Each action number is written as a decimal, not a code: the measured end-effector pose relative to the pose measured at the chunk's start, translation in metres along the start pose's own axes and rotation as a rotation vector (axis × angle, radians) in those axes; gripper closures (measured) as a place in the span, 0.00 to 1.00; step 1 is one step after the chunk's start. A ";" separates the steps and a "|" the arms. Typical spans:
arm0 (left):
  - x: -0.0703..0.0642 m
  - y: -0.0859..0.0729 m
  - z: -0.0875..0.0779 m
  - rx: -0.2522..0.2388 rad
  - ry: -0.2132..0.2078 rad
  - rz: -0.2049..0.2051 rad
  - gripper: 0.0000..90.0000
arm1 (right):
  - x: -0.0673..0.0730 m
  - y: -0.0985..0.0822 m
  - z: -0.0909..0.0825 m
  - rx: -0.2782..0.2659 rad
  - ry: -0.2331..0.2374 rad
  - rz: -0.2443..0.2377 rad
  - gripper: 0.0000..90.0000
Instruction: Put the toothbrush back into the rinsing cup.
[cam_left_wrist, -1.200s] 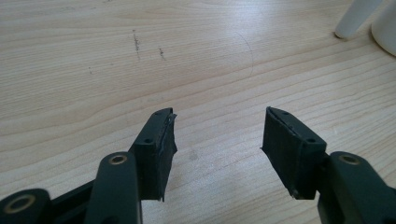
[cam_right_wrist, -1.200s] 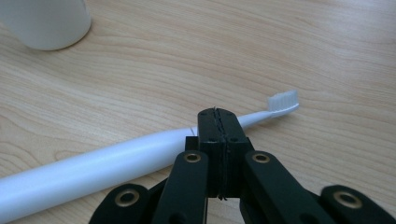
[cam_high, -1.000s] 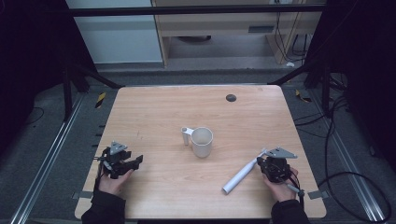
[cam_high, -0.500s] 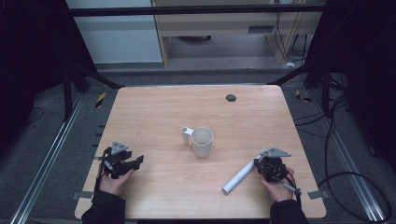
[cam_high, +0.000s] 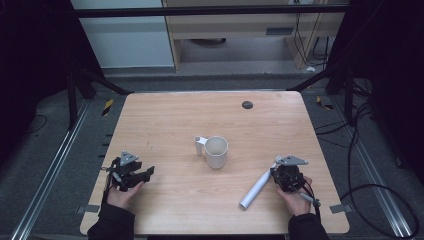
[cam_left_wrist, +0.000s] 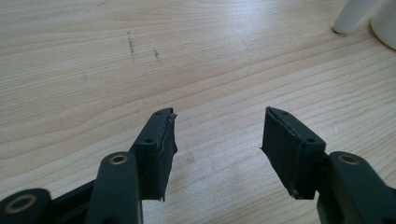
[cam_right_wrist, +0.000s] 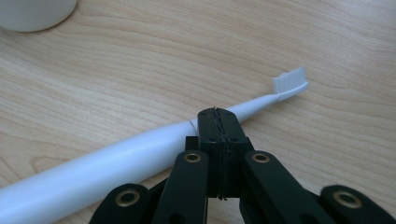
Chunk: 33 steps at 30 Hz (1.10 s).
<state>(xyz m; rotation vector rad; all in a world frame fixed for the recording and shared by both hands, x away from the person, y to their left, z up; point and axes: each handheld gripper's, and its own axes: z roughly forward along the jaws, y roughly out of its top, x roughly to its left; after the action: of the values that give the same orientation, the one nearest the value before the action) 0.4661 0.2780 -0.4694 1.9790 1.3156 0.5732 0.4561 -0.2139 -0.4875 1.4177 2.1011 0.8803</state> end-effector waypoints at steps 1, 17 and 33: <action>0.000 0.000 0.000 0.000 0.000 0.001 0.49 | -0.001 0.001 0.002 0.001 -0.002 -0.003 1.00; 0.000 0.000 0.000 -0.001 -0.004 -0.001 0.49 | -0.004 0.009 0.016 0.007 0.013 0.022 1.00; 0.000 0.000 -0.001 -0.005 -0.007 -0.003 0.49 | -0.003 0.018 0.014 -0.032 0.026 0.026 1.00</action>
<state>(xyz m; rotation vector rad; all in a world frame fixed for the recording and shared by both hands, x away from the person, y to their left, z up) 0.4655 0.2783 -0.4689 1.9728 1.3110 0.5670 0.4782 -0.2083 -0.4847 1.4279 2.0829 0.9435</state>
